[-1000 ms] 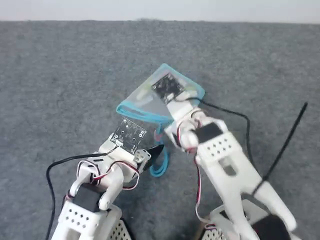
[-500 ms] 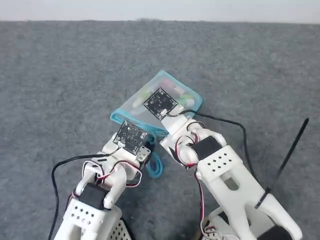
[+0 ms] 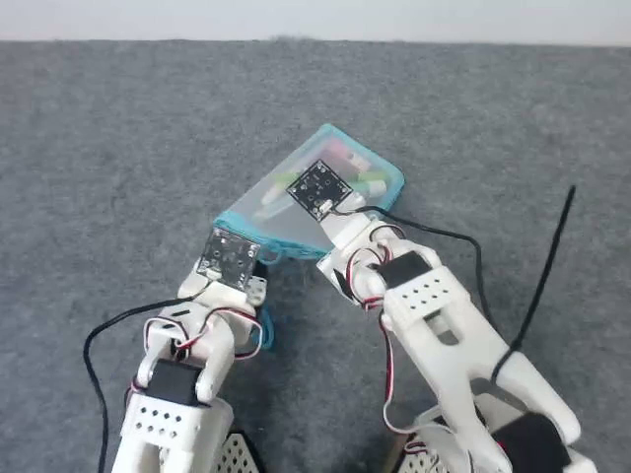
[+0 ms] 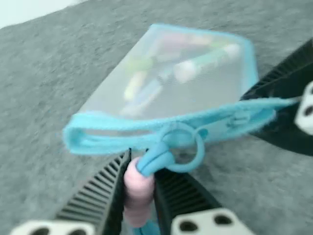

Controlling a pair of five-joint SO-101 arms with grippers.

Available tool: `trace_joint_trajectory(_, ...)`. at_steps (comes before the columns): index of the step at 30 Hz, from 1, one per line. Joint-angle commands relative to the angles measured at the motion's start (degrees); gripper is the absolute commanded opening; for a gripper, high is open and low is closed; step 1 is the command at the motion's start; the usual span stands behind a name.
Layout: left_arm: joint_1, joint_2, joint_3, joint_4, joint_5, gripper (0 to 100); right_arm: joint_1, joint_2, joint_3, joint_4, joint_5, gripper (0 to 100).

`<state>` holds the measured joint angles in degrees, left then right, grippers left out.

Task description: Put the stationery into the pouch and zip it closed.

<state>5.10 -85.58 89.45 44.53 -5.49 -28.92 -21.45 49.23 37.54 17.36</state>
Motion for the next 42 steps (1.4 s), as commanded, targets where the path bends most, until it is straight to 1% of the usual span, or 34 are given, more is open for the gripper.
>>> trace_joint_trajectory(1,-5.6,-1.1,-4.8,-0.1,0.5,1,5.6,2.1,-0.1,0.0,0.5,0.6)
trace_joint_trajectory(6,-5.8,-1.1,-4.8,0.0,0.5,1,7.0,2.1,-0.1,0.0,0.5,0.6)
trace_joint_trajectory(9,-6.2,-1.1,-4.8,0.0,0.5,1,10.2,2.5,-1.3,0.2,0.5,0.6)
trace_joint_trajectory(13,-8.9,-1.1,-5.0,-0.2,0.5,1,13.7,2.2,-2.0,0.2,0.6,0.6)
trace_joint_trajectory(16,-9.1,-1.1,-5.1,-0.2,0.5,1,16.0,2.1,-2.9,1.0,1.9,0.6)
trace_joint_trajectory(24,-8.9,-1.1,-4.9,-0.3,0.5,1,27.7,2.6,-3.6,1.5,6.1,0.6)
trace_joint_trajectory(31,-8.8,-1.1,-4.8,-0.3,0.5,1,35.2,2.7,-2.8,1.5,9.8,0.6)
trace_joint_trajectory(35,-8.6,-1.1,-4.7,-0.3,0.6,1,35.0,2.5,-1.3,1.5,9.8,0.6)
trace_joint_trajectory(37,-8.5,-1.1,-4.6,-0.2,0.6,1,33.6,2.0,-0.7,1.6,9.5,0.6)
trace_joint_trajectory(40,-5.5,-1.1,-4.4,0.7,0.5,2,31.1,1.9,-1.6,6.1,4.9,0.6)
trace_joint_trajectory(42,-2.5,-1.1,-3.7,1.6,0.5,5,29.1,1.9,-3.6,11.0,2.4,0.6)
